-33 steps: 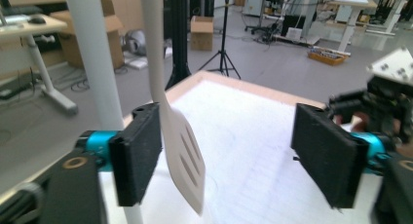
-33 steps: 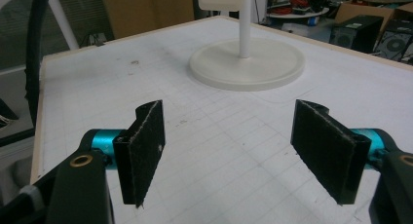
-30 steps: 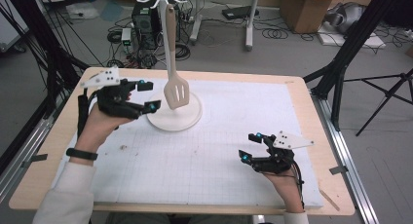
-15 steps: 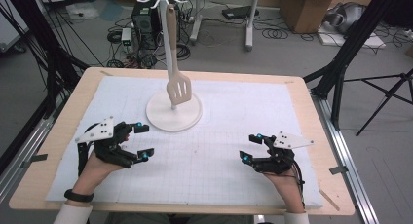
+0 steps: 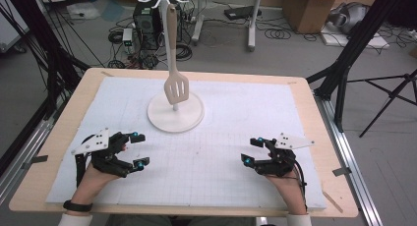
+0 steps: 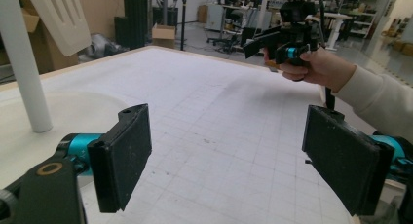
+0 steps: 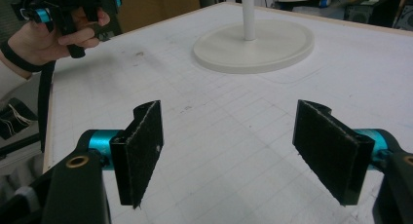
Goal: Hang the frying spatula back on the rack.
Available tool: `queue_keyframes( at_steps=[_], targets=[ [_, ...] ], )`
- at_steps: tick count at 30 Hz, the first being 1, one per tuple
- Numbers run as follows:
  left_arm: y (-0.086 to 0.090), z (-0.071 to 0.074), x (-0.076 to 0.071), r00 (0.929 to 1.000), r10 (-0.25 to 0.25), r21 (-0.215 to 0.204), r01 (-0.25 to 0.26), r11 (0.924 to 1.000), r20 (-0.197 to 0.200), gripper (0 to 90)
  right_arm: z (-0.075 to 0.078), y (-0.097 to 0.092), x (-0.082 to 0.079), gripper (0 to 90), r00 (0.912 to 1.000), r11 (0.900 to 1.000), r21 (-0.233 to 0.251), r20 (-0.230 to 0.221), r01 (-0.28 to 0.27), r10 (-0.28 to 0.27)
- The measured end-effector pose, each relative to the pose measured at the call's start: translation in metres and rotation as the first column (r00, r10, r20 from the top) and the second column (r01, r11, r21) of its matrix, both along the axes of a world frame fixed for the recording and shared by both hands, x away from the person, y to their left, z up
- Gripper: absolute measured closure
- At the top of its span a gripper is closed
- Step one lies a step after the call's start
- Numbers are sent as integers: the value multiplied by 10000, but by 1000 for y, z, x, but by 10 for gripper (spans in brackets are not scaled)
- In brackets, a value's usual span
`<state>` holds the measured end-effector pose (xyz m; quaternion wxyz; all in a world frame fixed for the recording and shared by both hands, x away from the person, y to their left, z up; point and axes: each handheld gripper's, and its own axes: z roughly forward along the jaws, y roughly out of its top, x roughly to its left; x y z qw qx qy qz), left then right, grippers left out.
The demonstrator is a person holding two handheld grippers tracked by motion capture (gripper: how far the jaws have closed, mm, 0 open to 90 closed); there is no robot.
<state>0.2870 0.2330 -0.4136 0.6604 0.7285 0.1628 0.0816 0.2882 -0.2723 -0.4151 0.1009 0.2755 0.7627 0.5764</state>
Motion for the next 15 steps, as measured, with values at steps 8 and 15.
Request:
queue_keyframes(
  at_steps=[8, 15],
  targets=[
    [-5, -3, -1, 10000, -96, 378, 96, 9992, 1, 180, -1, -1, 0, 246, 10000, 10000, 4, -40, 90, -90],
    [-6, -5, -1, 10000, -65, 461, 67, 9989, -55, 180, -1, -2, 1, 221, 9999, 9999, 66, -75, 144, -144]
  ],
)
